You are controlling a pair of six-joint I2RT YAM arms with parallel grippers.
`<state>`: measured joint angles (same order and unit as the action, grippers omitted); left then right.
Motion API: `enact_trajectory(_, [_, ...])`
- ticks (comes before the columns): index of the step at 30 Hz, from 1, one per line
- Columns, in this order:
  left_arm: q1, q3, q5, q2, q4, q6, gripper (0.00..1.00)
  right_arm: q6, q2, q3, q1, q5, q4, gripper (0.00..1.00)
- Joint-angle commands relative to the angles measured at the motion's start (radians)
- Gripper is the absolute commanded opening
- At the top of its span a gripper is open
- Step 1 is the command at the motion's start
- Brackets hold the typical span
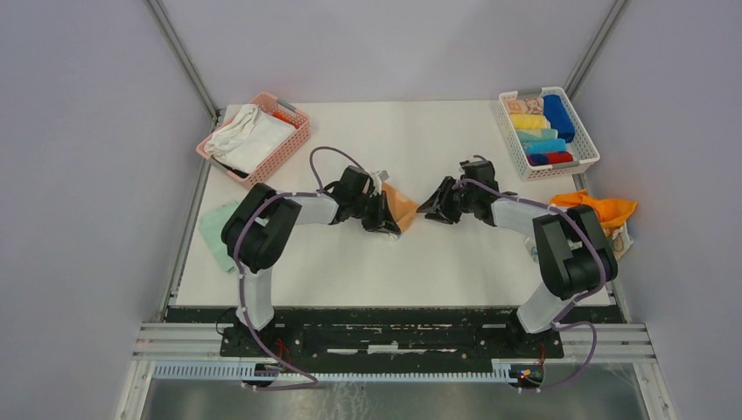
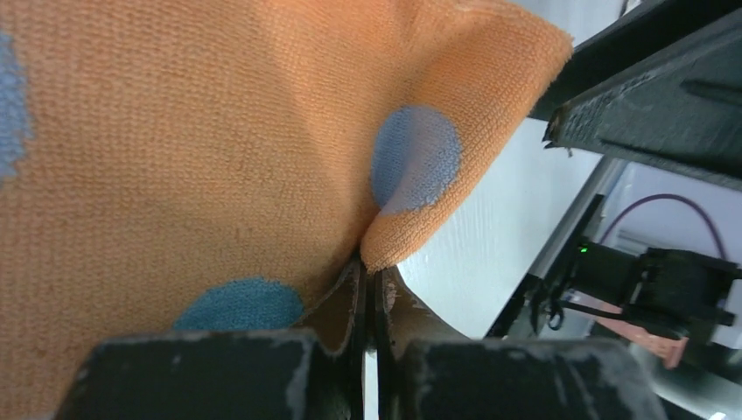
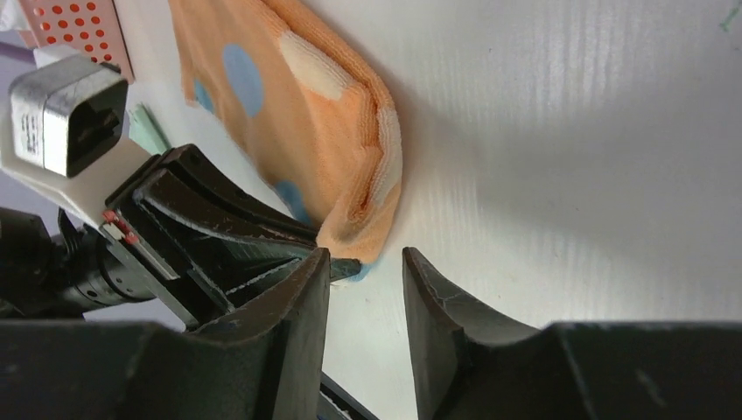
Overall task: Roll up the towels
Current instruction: Roll the towel at the center of the board.
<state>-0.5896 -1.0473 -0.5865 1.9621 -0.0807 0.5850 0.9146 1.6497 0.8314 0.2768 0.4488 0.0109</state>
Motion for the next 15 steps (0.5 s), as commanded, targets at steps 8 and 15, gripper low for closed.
enact_trajectory(8, [0.029, -0.098, -0.053, 0.091, 0.096, 0.110, 0.03, 0.004, 0.130, -0.024, 0.002, 0.086, -0.298, 0.39])
enact_trajectory(15, [0.030, -0.135, -0.033, 0.110, 0.162, 0.077, 0.03, 0.038, 0.176, 0.011, 0.002, 0.084, -0.329, 0.39])
